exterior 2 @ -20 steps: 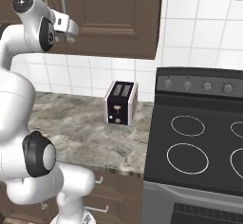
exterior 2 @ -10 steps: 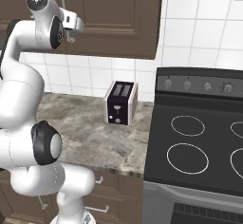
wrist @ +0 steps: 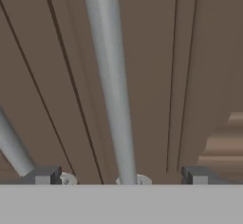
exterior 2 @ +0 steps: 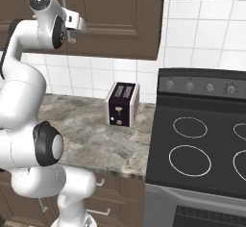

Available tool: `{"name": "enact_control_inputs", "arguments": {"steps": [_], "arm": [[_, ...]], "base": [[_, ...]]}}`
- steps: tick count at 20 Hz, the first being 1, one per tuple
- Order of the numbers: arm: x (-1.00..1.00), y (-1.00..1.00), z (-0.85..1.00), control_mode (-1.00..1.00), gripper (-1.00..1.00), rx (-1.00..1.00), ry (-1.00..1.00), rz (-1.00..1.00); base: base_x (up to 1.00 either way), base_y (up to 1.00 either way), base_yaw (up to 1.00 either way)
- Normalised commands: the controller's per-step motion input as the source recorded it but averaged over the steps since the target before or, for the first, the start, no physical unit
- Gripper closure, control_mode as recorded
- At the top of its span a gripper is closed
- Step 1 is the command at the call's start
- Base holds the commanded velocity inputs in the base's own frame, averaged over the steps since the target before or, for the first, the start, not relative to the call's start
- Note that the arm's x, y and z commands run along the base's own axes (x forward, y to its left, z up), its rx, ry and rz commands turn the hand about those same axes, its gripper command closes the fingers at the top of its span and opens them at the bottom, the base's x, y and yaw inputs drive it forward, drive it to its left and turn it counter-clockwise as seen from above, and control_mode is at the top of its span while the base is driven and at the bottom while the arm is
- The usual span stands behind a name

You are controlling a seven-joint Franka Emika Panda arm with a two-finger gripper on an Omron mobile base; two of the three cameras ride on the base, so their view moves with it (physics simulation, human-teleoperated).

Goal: Open the cabinet. Pick the spray and place it next to the sink. Then close the cabinet.

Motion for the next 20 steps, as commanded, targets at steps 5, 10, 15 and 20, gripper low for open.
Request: {"name": "enact_control_inputs", "arguments": {"steps": [5, 10, 15, 20], "arm": [[0.22, 0.03, -0.15, -1.0, -1.0, 0.0, -0.01, 0.0], [0.17, 0.0, -0.38, -1.0, -1.0, 0.0, -0.13, 0.0], [0.18, 0.0, -0.5, -1.0, -1.0, 0.0, -0.25, -0.05], [0.28, 0.02, -0.4, -1.0, -1.0, 0.0, -0.21, -0.08]], "base": [[0.0, 0.0, 0.0], [0.0, 0.0, 0.0], [0.0, 0.0, 0.0], [0.0, 0.0, 0.0]]}}
